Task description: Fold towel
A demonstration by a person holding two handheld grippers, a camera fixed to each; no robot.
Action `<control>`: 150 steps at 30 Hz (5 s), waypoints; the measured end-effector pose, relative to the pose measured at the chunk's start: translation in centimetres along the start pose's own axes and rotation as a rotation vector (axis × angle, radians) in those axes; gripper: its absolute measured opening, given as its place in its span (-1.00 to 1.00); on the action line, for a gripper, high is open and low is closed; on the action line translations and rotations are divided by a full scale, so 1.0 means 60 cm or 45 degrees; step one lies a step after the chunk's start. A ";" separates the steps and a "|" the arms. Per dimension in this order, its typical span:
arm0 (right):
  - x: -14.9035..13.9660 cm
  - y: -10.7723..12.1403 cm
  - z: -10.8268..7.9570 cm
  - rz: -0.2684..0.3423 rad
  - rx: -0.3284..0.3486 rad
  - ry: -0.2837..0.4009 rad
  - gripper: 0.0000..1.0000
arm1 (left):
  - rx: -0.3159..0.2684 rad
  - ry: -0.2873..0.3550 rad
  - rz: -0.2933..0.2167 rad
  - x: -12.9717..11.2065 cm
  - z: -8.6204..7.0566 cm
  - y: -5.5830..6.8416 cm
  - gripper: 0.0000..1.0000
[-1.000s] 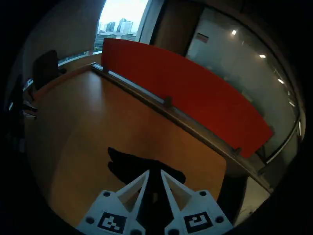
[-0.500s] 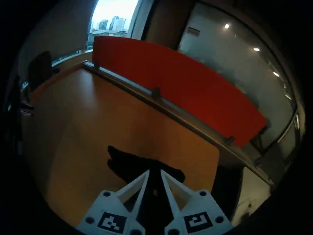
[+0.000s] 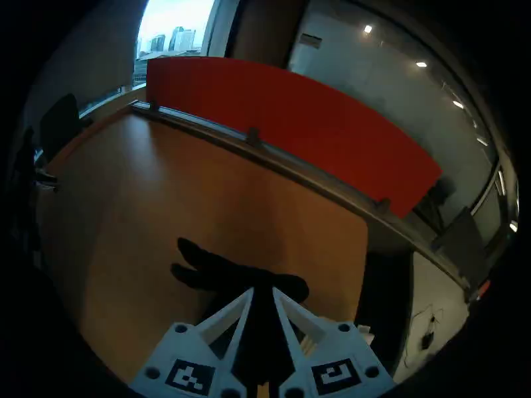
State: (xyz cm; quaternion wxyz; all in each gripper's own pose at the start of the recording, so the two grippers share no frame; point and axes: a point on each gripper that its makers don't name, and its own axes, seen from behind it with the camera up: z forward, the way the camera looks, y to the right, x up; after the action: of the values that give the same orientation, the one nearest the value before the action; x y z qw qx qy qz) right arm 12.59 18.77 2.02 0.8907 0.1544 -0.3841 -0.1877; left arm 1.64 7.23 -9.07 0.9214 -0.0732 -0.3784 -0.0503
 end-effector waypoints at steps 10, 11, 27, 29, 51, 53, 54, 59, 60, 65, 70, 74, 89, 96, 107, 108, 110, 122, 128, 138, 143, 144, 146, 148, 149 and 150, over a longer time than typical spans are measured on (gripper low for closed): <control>-0.114 0.002 -0.016 0.145 -0.029 -0.070 -0.92 | -0.005 -0.009 0.014 -0.009 -0.004 0.010 0.96; -0.127 0.002 -0.017 0.160 -0.033 -0.080 -0.92 | -0.005 -0.010 0.017 -0.009 -0.005 0.011 0.96; -0.260 0.001 0.000 0.303 -0.055 -0.212 -0.92 | -0.002 -0.034 0.049 -0.024 -0.009 0.025 0.96; -0.274 -0.001 0.005 0.315 -0.055 -0.230 -0.92 | 0.000 -0.036 0.055 -0.025 -0.011 0.025 0.96; -0.355 0.008 0.031 0.434 -0.111 -0.343 -0.92 | 0.018 -0.055 0.070 -0.034 -0.016 0.017 0.96; -0.357 0.007 0.033 0.439 -0.114 -0.347 -0.92 | 0.019 -0.056 0.069 -0.035 -0.016 0.016 0.96; -0.357 0.008 0.033 0.441 -0.115 -0.348 -0.92 | 0.020 -0.056 0.069 -0.035 -0.016 0.016 0.96; -0.357 0.008 0.035 0.442 -0.119 -0.346 -0.92 | 0.021 -0.057 0.068 -0.035 -0.016 0.016 0.96; -0.356 0.008 0.035 0.441 -0.120 -0.346 -0.92 | 0.021 -0.058 0.068 -0.035 -0.016 0.016 0.96; -0.354 0.008 0.035 0.439 -0.128 -0.340 -0.89 | 0.018 -0.059 0.065 -0.035 -0.014 0.016 0.96; -0.349 0.008 0.031 0.431 -0.140 -0.325 -0.69 | 0.014 -0.056 0.064 -0.034 -0.012 0.017 0.96; -0.346 0.011 0.024 0.420 -0.159 -0.311 -0.36 | 0.007 -0.054 0.064 -0.032 -0.010 0.020 0.96; -0.327 -0.002 0.006 0.406 -0.182 -0.271 0.97 | -0.015 -0.044 0.068 -0.024 -0.005 0.020 0.96; -0.296 -0.019 0.005 0.432 -0.181 -0.209 0.97 | -0.021 -0.035 0.062 -0.019 -0.007 0.015 0.96; -0.212 -0.060 0.008 0.526 -0.201 0.003 0.97 | -0.023 -0.013 0.059 -0.007 -0.008 0.008 0.96; -0.203 -0.062 0.007 0.534 -0.209 0.028 0.97 | -0.023 -0.011 0.057 -0.006 -0.008 0.008 0.96; -0.185 -0.065 0.005 0.552 -0.227 0.082 0.97 | -0.025 -0.004 0.054 -0.003 -0.008 0.009 0.96; -0.081 -0.066 -0.027 0.616 -0.348 0.438 0.97 | -0.025 0.039 0.036 0.018 -0.002 0.010 0.96; -0.033 -0.085 -0.045 0.583 -0.349 0.577 0.96 | -0.013 0.077 0.025 0.032 0.003 0.007 0.96; 0.013 -0.095 -0.054 0.537 -0.407 0.644 0.97 | 0.005 0.232 0.040 0.087 0.009 0.001 0.96; 0.039 -0.116 -0.060 0.539 -0.394 0.677 0.96 | 0.027 0.334 0.065 0.127 0.005 -0.010 0.96; 0.044 -0.119 -0.061 0.543 -0.393 0.685 0.96 | 0.031 0.357 0.069 0.137 0.003 -0.013 0.96; 0.056 -0.126 -0.064 0.552 -0.392 0.703 0.97 | 0.040 0.411 0.074 0.158 -0.002 -0.018 0.96; 0.068 -0.136 -0.066 0.556 -0.386 0.720 0.96 | 0.049 0.461 0.078 0.179 -0.007 -0.024 0.96; 0.074 -0.142 -0.067 0.557 -0.383 0.729 0.96 | 0.054 0.489 0.080 0.191 -0.010 -0.027 0.96; 0.081 -0.150 -0.067 0.557 -0.375 0.737 0.96 | 0.059 0.510 0.082 0.199 -0.012 -0.030 0.96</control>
State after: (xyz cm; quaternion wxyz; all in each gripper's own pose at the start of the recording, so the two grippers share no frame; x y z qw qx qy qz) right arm 16.71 9.17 -1.35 0.9938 -0.0140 -0.1099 0.0048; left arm 10.35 4.91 -0.96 0.9808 -0.0525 -0.1860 -0.0257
